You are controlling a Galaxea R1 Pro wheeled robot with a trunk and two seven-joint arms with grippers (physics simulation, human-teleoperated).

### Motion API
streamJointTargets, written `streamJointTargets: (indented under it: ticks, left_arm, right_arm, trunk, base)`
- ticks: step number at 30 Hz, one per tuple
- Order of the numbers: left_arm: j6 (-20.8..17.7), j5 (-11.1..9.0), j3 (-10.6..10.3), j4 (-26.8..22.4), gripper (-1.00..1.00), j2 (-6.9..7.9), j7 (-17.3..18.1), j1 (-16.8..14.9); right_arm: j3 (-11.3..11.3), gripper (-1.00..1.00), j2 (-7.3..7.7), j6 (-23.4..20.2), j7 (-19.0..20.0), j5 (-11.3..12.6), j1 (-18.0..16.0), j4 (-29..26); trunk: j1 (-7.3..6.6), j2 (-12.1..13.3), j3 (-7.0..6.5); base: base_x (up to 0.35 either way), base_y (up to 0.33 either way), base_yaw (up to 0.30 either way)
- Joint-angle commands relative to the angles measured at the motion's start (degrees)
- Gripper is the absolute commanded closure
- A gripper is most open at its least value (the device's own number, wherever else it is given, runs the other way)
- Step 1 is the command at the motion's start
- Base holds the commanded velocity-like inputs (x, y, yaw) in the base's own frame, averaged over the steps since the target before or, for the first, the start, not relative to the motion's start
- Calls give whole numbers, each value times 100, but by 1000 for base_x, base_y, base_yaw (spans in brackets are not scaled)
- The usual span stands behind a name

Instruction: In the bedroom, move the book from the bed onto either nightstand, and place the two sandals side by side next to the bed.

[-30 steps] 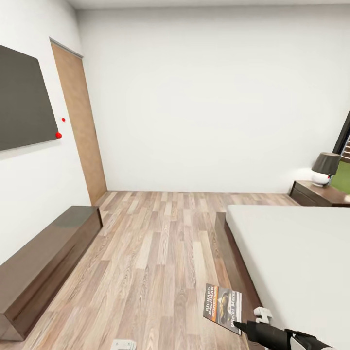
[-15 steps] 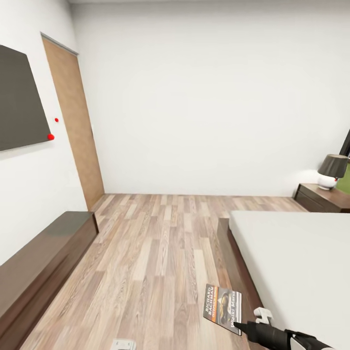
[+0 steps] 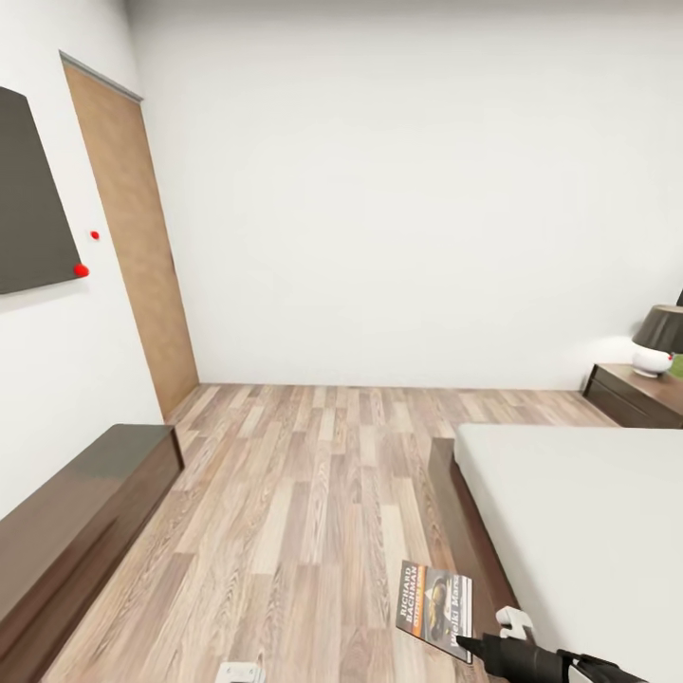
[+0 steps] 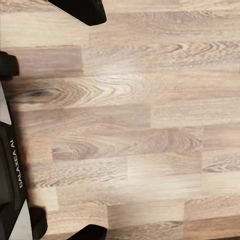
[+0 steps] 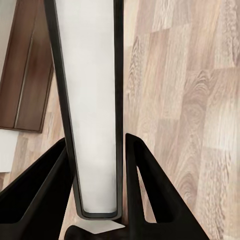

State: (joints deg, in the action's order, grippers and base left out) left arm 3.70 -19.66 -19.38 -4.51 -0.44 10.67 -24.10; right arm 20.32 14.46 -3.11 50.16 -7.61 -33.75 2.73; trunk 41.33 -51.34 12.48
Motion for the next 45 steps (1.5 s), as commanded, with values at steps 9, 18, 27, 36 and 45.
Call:
streamJointTargets:
  ticks: [9, 18, 27, 36, 45]
  left_arm:
    - [26, -62, -48, 11, -100, 0, 14, -7]
    - [26, -62, -48, 11, -100, 2, 14, -7]
    - [26, -64, -48, 11, -100, 0, 14, -7]
    - [26, -64, -48, 11, -100, 0, 14, -7]
    - [26, -61, -48, 11, -100, 0, 14, -7]
  right_arm:
    - [80, 100, -29, -32, 3, -38, -8, 8]
    - [82, 100, -31, -32, -3, -39, -9, 8]
    - [79, 100, -31, -32, -6, -39, -7, 8]
    - [84, 100, -31, -32, -6, -39, -8, 8]
    - [83, 100, -30, -32, -6, -39, -8, 8]
  trunk:
    - [4, -6, 8]
    - [4, -6, 8]
    - [4, -6, 8]
    - [4, -6, 8]
    - [4, -6, 8]
  base:
    - [330, 0, 0]
    - [330, 0, 0]
    - [330, 0, 0]
    - [330, 0, 0]
    - [330, 0, 0]
